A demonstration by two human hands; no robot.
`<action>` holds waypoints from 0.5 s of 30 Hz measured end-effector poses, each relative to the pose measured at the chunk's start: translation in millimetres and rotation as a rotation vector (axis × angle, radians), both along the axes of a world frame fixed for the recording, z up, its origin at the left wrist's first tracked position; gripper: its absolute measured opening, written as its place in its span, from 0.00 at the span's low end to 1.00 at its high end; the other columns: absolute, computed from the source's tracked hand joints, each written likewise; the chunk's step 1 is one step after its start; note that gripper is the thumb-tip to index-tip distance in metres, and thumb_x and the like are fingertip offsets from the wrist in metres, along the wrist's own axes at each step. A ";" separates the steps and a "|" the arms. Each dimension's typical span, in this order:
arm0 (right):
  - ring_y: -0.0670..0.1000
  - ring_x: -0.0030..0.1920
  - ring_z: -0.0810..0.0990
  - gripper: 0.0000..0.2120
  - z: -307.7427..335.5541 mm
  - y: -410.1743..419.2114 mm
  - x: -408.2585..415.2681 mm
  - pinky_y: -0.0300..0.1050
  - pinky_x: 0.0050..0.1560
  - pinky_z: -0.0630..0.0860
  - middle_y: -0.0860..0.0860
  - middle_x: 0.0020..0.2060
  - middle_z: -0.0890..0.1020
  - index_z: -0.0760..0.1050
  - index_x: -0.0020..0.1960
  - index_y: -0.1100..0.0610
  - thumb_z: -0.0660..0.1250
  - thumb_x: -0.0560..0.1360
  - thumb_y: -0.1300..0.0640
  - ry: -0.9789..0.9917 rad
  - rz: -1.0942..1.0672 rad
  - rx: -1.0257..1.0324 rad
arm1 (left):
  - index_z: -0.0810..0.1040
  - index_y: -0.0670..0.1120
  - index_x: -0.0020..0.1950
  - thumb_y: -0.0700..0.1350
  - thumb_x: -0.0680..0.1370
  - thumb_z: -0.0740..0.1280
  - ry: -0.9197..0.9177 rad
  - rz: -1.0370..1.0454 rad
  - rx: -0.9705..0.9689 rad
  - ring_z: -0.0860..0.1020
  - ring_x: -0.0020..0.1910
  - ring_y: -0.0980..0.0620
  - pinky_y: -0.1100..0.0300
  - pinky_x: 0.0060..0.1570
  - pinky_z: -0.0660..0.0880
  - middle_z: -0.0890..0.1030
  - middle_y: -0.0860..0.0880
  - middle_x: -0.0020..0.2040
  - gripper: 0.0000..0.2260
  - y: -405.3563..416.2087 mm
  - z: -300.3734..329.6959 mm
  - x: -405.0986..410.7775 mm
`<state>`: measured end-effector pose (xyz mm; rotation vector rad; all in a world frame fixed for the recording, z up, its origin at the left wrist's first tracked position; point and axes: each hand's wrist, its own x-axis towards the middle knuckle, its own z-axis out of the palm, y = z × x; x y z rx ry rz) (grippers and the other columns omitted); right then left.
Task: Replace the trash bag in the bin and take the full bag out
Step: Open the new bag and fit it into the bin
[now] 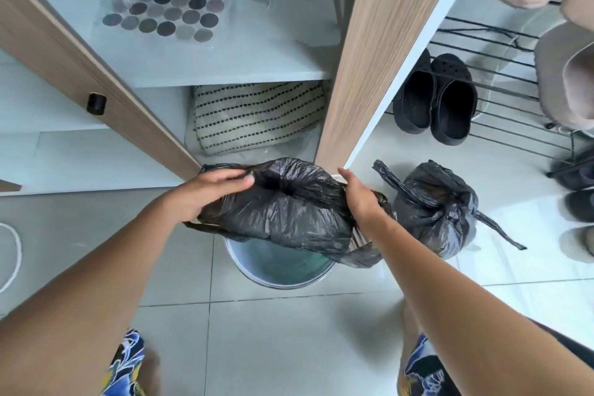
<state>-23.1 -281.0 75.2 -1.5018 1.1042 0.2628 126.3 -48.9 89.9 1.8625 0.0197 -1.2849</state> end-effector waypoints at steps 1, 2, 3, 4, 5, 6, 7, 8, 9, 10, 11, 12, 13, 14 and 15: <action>0.57 0.69 0.70 0.23 -6.1 -1.5 -1.7 0.53 0.74 0.60 0.55 0.70 0.72 0.70 0.69 0.43 0.47 0.79 0.41 0.006 -0.053 0.043 | 0.79 0.54 0.59 0.72 0.47 0.75 0.088 0.086 -0.033 0.79 0.58 0.48 0.48 0.63 0.73 0.81 0.47 0.59 0.44 4.4 -4.1 0.1; 0.57 0.65 0.73 0.22 -10.3 -2.5 -4.3 0.53 0.73 0.64 0.55 0.66 0.75 0.72 0.67 0.43 0.48 0.79 0.41 -0.007 -0.108 0.096 | 0.79 0.52 0.60 0.75 0.50 0.70 0.157 0.156 -0.056 0.79 0.56 0.47 0.47 0.59 0.75 0.81 0.46 0.57 0.44 9.1 -7.4 -1.0; 0.56 0.62 0.76 0.23 -13.9 -3.0 -7.5 0.53 0.71 0.67 0.55 0.62 0.79 0.74 0.66 0.44 0.48 0.79 0.41 -0.028 -0.186 0.180 | 0.79 0.50 0.58 0.76 0.55 0.65 0.207 0.230 -0.067 0.80 0.54 0.47 0.48 0.54 0.76 0.82 0.46 0.55 0.40 13.8 -11.4 -2.4; 0.57 0.58 0.78 0.23 -19.2 -3.3 -10.9 0.54 0.69 0.69 0.56 0.57 0.81 0.74 0.66 0.46 0.49 0.79 0.40 -0.056 -0.287 0.284 | 0.80 0.49 0.56 0.75 0.62 0.61 0.254 0.323 -0.075 0.80 0.52 0.46 0.49 0.50 0.76 0.83 0.45 0.52 0.36 18.6 -18.2 -3.3; 0.58 0.56 0.78 0.24 -23.4 -4.1 -14.9 0.54 0.68 0.69 0.56 0.52 0.83 0.75 0.65 0.47 0.49 0.79 0.40 -0.083 -0.382 0.366 | 0.80 0.47 0.53 0.73 0.68 0.57 0.298 0.424 -0.074 0.82 0.49 0.46 0.49 0.47 0.76 0.84 0.44 0.50 0.33 23.8 -26.3 -3.1; 0.58 0.56 0.78 0.24 -27.2 -5.1 -20.0 0.55 0.69 0.68 0.56 0.48 0.83 0.77 0.62 0.48 0.49 0.79 0.39 -0.098 -0.450 0.413 | 0.79 0.45 0.51 0.70 0.73 0.54 0.329 0.522 -0.073 0.83 0.44 0.46 0.48 0.47 0.76 0.84 0.43 0.46 0.30 29.0 -33.6 -5.2; 0.59 0.55 0.78 0.23 -29.1 -6.6 -24.5 0.56 0.70 0.67 0.56 0.45 0.84 0.79 0.57 0.48 0.50 0.79 0.39 -0.101 -0.498 0.446 | 0.78 0.44 0.48 0.66 0.77 0.54 0.354 0.611 -0.077 0.84 0.39 0.46 0.48 0.46 0.76 0.85 0.43 0.41 0.27 32.7 -39.4 -7.5; 0.59 0.53 0.78 0.22 -30.0 -8.5 -29.2 0.56 0.69 0.67 0.57 0.42 0.84 0.79 0.54 0.49 0.51 0.79 0.39 -0.093 -0.554 0.474 | 0.77 0.44 0.47 0.62 0.79 0.54 0.373 0.687 -0.078 0.84 0.37 0.47 0.49 0.46 0.76 0.85 0.44 0.38 0.24 35.2 -45.0 -9.5; 0.59 0.49 0.80 0.21 -31.1 -10.7 -34.1 0.55 0.68 0.69 0.58 0.39 0.84 0.79 0.54 0.51 0.51 0.79 0.41 -0.086 -0.623 0.507 | 0.76 0.43 0.47 0.59 0.80 0.54 0.400 0.747 -0.096 0.83 0.38 0.47 0.49 0.45 0.75 0.85 0.44 0.37 0.21 35.7 -47.2 -13.3; 0.58 0.44 0.83 0.21 -32.5 -14.3 -39.4 0.54 0.64 0.71 0.59 0.37 0.85 0.78 0.55 0.53 0.51 0.80 0.42 -0.077 -0.682 0.542 | 0.76 0.43 0.49 0.57 0.81 0.54 0.414 0.777 -0.095 0.82 0.41 0.46 0.48 0.44 0.75 0.85 0.43 0.38 0.20 35.2 -47.6 -17.9; 0.57 0.39 0.85 0.22 -30.5 -17.4 -44.3 0.54 0.59 0.73 0.59 0.36 0.86 0.78 0.56 0.55 0.51 0.80 0.43 -0.074 -0.721 0.579 | 0.75 0.42 0.50 0.55 0.82 0.53 0.427 0.778 -0.095 0.80 0.44 0.45 0.48 0.44 0.74 0.84 0.42 0.41 0.19 33.7 -46.1 -23.1; 0.57 0.36 0.86 0.22 -27.8 -20.1 -47.5 0.54 0.57 0.73 0.59 0.35 0.86 0.77 0.55 0.56 0.49 0.81 0.45 -0.076 -0.749 0.616 | 0.75 0.41 0.51 0.54 0.82 0.52 0.432 0.761 -0.082 0.79 0.46 0.45 0.47 0.44 0.74 0.83 0.42 0.45 0.19 32.5 -44.8 -27.2; 0.58 0.36 0.86 0.22 -26.1 -22.4 -49.7 0.55 0.58 0.72 0.58 0.35 0.87 0.76 0.55 0.58 0.48 0.81 0.46 -0.052 -0.768 0.637 | 0.75 0.40 0.52 0.53 0.82 0.52 0.437 0.759 -0.073 0.79 0.47 0.44 0.47 0.45 0.74 0.81 0.41 0.49 0.19 30.8 -44.8 -31.1; 0.58 0.38 0.86 0.22 -20.9 -24.4 -51.6 0.56 0.59 0.71 0.58 0.34 0.87 0.76 0.55 0.59 0.48 0.81 0.48 -0.012 -0.776 0.635 | 0.75 0.40 0.52 0.52 0.82 0.53 0.410 0.769 -0.037 0.79 0.46 0.44 0.47 0.48 0.75 0.80 0.41 0.51 0.18 28.9 -41.2 -33.9; 0.58 0.40 0.84 0.20 -15.5 -25.0 -51.2 0.57 0.59 0.71 0.57 0.31 0.86 0.75 0.54 0.60 0.49 0.81 0.49 0.042 -0.791 0.619 | 0.76 0.40 0.53 0.51 0.82 0.54 0.358 0.774 0.009 0.79 0.44 0.45 0.48 0.51 0.75 0.80 0.42 0.51 0.17 26.2 -37.3 -36.5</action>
